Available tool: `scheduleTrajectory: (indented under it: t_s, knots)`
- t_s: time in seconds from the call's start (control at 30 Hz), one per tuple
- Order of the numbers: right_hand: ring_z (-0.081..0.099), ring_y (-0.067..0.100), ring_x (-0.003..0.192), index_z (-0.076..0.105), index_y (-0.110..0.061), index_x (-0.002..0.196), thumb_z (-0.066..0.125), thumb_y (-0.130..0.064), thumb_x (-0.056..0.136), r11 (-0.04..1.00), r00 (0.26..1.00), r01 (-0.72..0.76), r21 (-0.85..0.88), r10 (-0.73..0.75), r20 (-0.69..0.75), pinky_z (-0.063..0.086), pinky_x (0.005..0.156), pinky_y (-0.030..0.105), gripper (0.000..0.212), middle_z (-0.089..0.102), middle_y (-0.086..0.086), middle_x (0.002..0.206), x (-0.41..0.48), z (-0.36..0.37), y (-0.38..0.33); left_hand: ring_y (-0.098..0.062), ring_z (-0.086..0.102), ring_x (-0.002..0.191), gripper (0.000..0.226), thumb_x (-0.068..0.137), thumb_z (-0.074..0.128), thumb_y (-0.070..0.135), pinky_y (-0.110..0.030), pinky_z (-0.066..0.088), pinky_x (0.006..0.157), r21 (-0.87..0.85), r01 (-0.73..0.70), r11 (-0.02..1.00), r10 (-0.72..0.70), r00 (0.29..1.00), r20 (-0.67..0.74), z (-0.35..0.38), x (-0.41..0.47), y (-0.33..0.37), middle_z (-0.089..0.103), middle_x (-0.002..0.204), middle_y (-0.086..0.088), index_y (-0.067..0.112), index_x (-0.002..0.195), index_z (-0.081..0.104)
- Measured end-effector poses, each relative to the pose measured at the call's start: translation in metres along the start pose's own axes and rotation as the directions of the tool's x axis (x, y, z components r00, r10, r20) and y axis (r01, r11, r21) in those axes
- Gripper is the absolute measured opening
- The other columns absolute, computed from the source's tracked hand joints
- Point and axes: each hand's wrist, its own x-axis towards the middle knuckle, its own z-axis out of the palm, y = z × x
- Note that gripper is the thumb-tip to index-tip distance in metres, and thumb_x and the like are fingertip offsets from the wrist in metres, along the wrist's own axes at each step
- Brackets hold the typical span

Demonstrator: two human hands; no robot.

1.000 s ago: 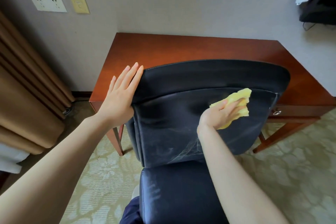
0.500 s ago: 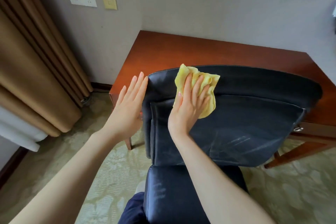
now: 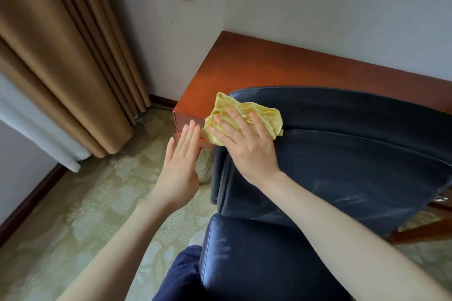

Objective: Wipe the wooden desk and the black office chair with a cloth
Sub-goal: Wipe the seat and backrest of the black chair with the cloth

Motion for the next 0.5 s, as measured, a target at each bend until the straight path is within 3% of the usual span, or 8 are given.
scheduleTrajectory:
  t_s: [0.23, 0.3, 0.4, 0.5]
  knots:
    - [0.057, 0.017, 0.117, 0.069, -0.018, 0.111, 0.040, -0.007, 0.099, 0.969, 0.958, 0.221, 0.111, -0.237, 0.162, 0.027, 0.111, 0.036, 0.034, 0.065, -0.005, 0.121, -0.064, 0.001, -0.005, -0.012, -0.023, 0.142, 0.097, 0.067, 0.035, -0.018, -0.031, -0.019, 0.114, 0.057, 0.034, 0.998, -0.035, 0.999, 0.005, 0.006, -0.005, 0.007, -0.017, 0.156, 0.002, 0.012, 0.150, -0.007]
    - [0.058, 0.016, 0.117, 0.068, -0.018, 0.115, 0.041, -0.006, 0.098, 0.963, 0.950, 0.244, 0.116, -0.261, 0.168, 0.030, 0.110, 0.036, 0.034, 0.063, -0.005, 0.124, -0.078, 0.001, 0.002, -0.014, -0.023, 0.143, 0.092, 0.069, 0.031, -0.011, -0.031, -0.020, 0.113, 0.101, -0.018, 0.995, 0.014, 0.999, 0.033, 0.005, -0.006, 0.011, -0.016, 0.156, 0.001, 0.013, 0.150, -0.005]
    - [0.059, 0.016, 0.116, 0.066, -0.019, 0.118, 0.039, -0.002, 0.099, 0.959, 0.950, 0.270, 0.085, -0.280, 0.137, 0.032, 0.109, 0.036, 0.038, 0.063, -0.005, 0.125, -0.097, -0.002, 0.024, -0.018, -0.024, 0.142, 0.080, 0.071, 0.010, 0.009, -0.035, -0.018, 0.114, 0.192, -0.153, 0.969, 0.138, 0.986, 0.089, 0.006, -0.008, 0.020, -0.021, 0.153, 0.004, 0.017, 0.148, -0.009]
    - [0.061, 0.018, 0.113, 0.062, -0.024, 0.124, 0.043, 0.004, 0.093, 0.979, 0.965, 0.204, 0.009, -0.203, 0.166, 0.033, 0.106, 0.038, 0.046, 0.062, -0.005, 0.127, -0.127, -0.013, 0.053, -0.020, -0.029, 0.140, 0.086, 0.072, 0.024, -0.001, -0.040, -0.015, 0.115, 0.288, -0.277, 0.917, 0.248, 0.960, 0.133, 0.017, -0.003, 0.028, -0.028, 0.152, 0.003, 0.017, 0.146, -0.018]
